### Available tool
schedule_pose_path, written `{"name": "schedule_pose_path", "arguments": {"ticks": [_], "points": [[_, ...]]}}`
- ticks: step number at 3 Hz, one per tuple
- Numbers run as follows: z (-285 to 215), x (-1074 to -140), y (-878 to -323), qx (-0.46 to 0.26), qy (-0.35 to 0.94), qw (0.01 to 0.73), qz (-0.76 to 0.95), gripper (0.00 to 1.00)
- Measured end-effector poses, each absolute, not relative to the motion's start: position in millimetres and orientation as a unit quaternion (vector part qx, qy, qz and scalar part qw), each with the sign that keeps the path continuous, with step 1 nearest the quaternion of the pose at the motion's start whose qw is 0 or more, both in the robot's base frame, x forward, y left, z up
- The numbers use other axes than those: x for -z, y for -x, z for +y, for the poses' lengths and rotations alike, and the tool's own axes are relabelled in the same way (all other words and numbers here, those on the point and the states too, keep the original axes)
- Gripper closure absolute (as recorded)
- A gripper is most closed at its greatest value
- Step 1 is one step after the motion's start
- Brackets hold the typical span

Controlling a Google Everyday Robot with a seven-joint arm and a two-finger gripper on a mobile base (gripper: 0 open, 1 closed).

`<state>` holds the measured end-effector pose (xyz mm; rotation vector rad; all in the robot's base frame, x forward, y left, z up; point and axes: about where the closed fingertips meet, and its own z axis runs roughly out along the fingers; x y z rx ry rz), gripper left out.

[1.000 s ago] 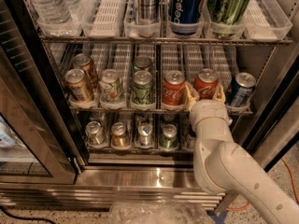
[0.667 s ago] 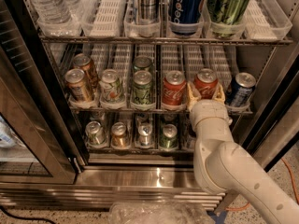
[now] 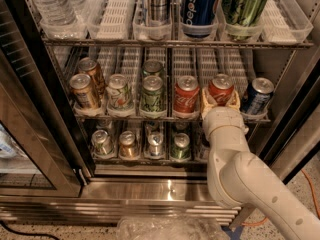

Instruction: Pick coke can from middle shelf of fridge

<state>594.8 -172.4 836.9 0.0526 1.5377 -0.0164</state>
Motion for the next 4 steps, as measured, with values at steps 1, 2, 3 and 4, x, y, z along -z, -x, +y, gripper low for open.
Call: {"name": "schedule_pose_path", "arguments": {"ticks": [1,2,3,4], "points": [[-172,-837,-595,0.007,-0.024,0.718,0.695,1.00],[-173,-856,-594,0.001,-0.005,0.735,0.678,1.00],[-171,-887,-578,-0.009,0.033,0.758,0.651,1.00],[-167,-902,-563,-0.022,0.062,0.767,0.639,1.00]]}}
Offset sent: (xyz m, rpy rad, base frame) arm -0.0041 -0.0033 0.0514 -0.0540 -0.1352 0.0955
